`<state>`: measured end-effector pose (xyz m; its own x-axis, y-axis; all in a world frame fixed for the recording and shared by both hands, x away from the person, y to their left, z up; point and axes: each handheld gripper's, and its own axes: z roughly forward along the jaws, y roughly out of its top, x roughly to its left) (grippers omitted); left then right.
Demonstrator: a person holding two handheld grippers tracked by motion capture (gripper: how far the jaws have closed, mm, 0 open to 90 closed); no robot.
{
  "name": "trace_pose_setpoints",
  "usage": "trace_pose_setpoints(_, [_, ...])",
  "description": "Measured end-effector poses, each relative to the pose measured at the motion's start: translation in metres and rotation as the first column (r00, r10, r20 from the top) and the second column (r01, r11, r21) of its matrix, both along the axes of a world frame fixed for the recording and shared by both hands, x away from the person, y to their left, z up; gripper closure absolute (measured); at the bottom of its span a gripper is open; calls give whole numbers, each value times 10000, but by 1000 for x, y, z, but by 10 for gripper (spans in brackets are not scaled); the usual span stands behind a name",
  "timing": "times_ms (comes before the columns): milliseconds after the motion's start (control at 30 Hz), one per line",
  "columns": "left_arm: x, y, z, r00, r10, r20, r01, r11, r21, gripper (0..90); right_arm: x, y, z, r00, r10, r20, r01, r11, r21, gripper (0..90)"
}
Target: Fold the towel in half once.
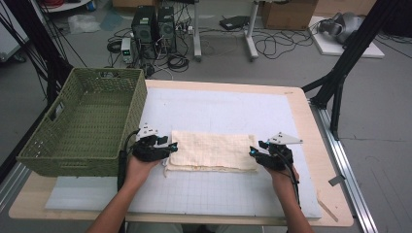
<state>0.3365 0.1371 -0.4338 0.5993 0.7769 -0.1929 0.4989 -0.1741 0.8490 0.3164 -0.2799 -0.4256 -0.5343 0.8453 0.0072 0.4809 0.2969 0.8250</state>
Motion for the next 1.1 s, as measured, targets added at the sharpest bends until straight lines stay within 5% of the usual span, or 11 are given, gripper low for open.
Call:
trace_pose_setpoints(300, [-23,-6,-9,9991,-422,-102,423,9990,141,573,-22,-4,-3,9991,415,-110,-414,9991,102,549])
trace_pose_setpoints(533, [-35,-13,-17,9986,-524,-108,532,9940,954,631,-37,-4,-15,9945,883,-557,-881,9961,70,585])
trace_pose_setpoints(733, [-39,-19,-16,9977,-679,33,665,9850,1590,849,-35,3,-21,9871,1287,-957,-1316,9910,-246,793])
trace_pose_setpoints(833, [-40,-19,-14,9978,-612,249,570,9879,1441,862,-36,5,-19,9866,1388,-863,-1432,9886,-467,875])
trace_pose_setpoints(1100, [-45,-9,-1,9960,-536,710,512,9981,351,860,-40,1,-8,9913,1243,-433,-1251,9920,-162,895])
